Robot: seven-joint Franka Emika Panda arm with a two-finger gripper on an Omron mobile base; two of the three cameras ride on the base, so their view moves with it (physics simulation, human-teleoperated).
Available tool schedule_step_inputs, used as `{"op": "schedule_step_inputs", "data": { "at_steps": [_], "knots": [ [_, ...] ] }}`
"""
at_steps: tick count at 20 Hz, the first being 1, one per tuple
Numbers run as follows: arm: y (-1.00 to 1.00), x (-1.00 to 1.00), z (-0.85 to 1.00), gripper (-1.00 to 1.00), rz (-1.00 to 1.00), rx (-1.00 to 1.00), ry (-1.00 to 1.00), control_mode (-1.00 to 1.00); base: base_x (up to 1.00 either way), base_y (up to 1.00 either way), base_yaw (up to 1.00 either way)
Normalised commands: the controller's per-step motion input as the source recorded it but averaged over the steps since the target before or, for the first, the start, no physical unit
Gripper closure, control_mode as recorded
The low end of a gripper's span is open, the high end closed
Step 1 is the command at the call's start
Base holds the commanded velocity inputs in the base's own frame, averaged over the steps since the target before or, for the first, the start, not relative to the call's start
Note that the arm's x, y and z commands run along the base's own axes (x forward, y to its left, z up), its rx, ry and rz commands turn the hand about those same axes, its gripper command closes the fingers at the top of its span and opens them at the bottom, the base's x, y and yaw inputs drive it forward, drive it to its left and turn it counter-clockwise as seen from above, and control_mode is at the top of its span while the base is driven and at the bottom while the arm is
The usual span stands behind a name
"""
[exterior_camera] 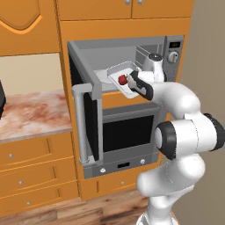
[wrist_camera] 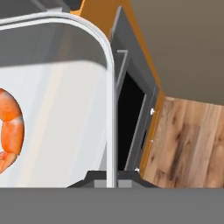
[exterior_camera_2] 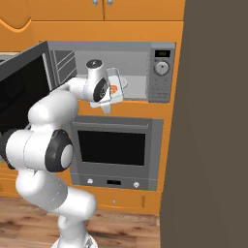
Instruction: Place the tupperware containing the shrimp and bell pepper meal in the microwave. Close the microwave door and press the start button to reheat the meal.
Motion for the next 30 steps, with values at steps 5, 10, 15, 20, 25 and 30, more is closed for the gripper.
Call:
{"op": "schedule_step_inputs", "data": {
  "at_steps": [5, 10, 15, 20, 25, 30],
  "knots": [
    [0.03, 0.51, -0.15, 1.0, 0.0, -0.01, 0.0, -1.0, 0.0, 0.0, 0.0],
    [0.0, 0.51, -0.03, 1.0, 0.0, 0.0, 0.0, -1.0, 0.0, 0.0, 0.0],
    [0.01, 0.42, 0.0, 1.0, 0.0, 0.0, -0.01, -1.0, 0.0, 0.0, 0.0],
    [0.0, 0.3, 0.0, 1.0, 0.0, 0.0, -0.04, -1.0, 0.0, 0.0, 0.0],
    [0.0, 0.38, 0.0, 1.0, 0.0, 0.0, -0.01, -1.0, 0.0, 0.0, 0.0],
    [0.0, 0.46, 0.0, 1.0, 0.0, 0.0, 0.0, -1.0, 0.0, 0.0, 0.0]
  ]
}}
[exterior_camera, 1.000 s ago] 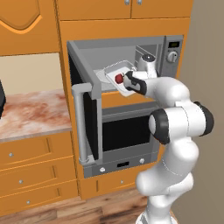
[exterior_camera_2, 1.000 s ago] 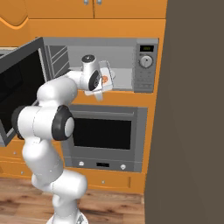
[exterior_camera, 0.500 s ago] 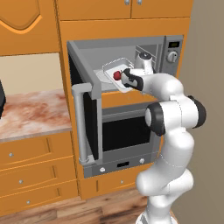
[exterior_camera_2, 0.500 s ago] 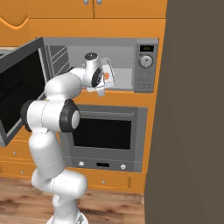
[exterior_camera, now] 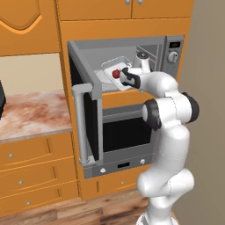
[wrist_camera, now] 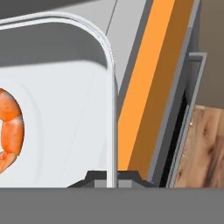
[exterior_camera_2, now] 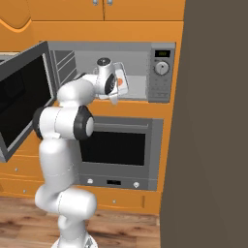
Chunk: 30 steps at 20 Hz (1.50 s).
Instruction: Place the tupperware containing the shrimp and bell pepper meal in the microwave. Close the microwave door and press the start button to reheat the meal.
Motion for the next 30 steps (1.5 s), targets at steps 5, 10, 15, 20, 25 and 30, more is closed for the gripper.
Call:
{"op": "schedule_step_inputs", "data": {
  "at_steps": [5, 10, 15, 20, 25, 30],
  "knots": [
    [0.0, 0.48, 0.0, 1.0, 0.0, 0.0, 0.0, -1.0, 0.0, 0.0, 0.0],
    [0.0, 0.47, 0.0, 1.0, 0.0, 0.0, 0.0, -1.0, 0.0, 0.0, 0.0],
    [0.0, 0.48, 0.0, 1.0, 0.0, 0.0, 0.0, -1.0, 0.0, 0.0, 0.0],
    [0.0, 0.46, 0.0, 1.0, 0.0, 0.0, 0.0, -1.0, 0.0, 0.0, 0.0],
    [0.0, 0.46, 0.0, 1.0, -0.02, 0.0, 0.0, -1.0, 0.0, 0.0, 0.0],
    [0.0, 0.51, 0.0, 1.0, -0.09, -0.02, -0.04, -1.0, 0.0, 0.0, 0.0]
  ]
}}
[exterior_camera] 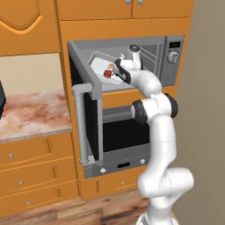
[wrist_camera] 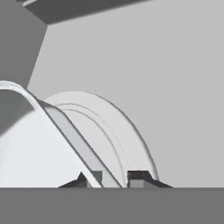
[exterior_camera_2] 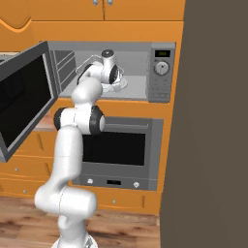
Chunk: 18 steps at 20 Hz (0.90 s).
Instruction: Place the tupperware containing the shrimp and bell pepper meal in the microwave. Close the microwave door and press the start button to reheat the meal.
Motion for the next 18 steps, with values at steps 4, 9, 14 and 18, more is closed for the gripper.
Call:
{"op": "schedule_step_inputs", "data": {
  "at_steps": [4, 9, 14, 18],
  "knots": [
    [0.0, 0.46, 0.0, -1.0, -0.14, -0.03, -0.04, -1.0, 0.0, 0.0, 0.0],
    [-0.01, 0.18, 0.0, -1.0, -0.19, -0.04, -0.09, -1.0, 0.0, 0.0, 0.0],
    [-0.07, 0.0, 0.0, -1.0, -0.24, -0.05, -0.23, -1.0, 0.0, 0.0, 0.0],
    [-0.04, -0.05, 0.0, -1.0, -0.31, -0.07, -0.27, -1.0, 0.0, 0.0, 0.0]
  ]
}}
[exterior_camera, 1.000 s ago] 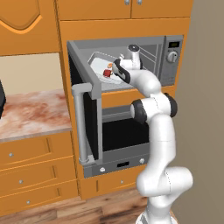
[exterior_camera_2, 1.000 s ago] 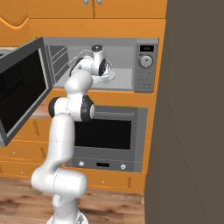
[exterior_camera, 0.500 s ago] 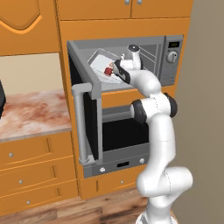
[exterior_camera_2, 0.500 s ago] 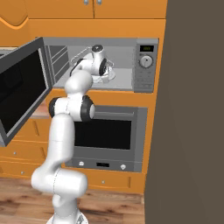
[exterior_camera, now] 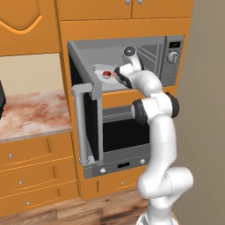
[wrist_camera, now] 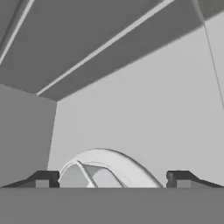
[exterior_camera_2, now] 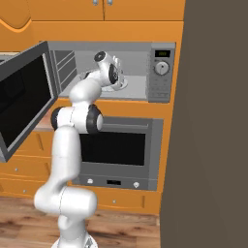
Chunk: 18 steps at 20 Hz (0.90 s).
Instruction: Place the tupperware containing the shrimp and bell pepper meal in the microwave. Close the microwave door and press the start button to reheat the meal.
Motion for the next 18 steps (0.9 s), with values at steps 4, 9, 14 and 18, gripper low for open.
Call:
{"op": "schedule_step_inputs", "data": {
  "at_steps": [4, 9, 14, 18],
  "knots": [
    [-0.02, -0.39, 0.0, -1.0, -0.32, -0.06, -0.29, -1.0, 0.0, 0.0, 0.0],
    [-0.14, -0.92, 0.0, -1.0, -0.31, -0.04, -0.35, -1.0, 0.0, 0.0, 0.0],
    [-0.22, -1.0, 0.28, -1.0, -0.04, 0.0, -0.21, -1.0, 0.0, 0.0, 0.0],
    [-0.05, -1.0, 0.37, -1.0, 0.09, 0.0, -0.11, -1.0, 0.0, 0.0, 0.0]
  ]
}}
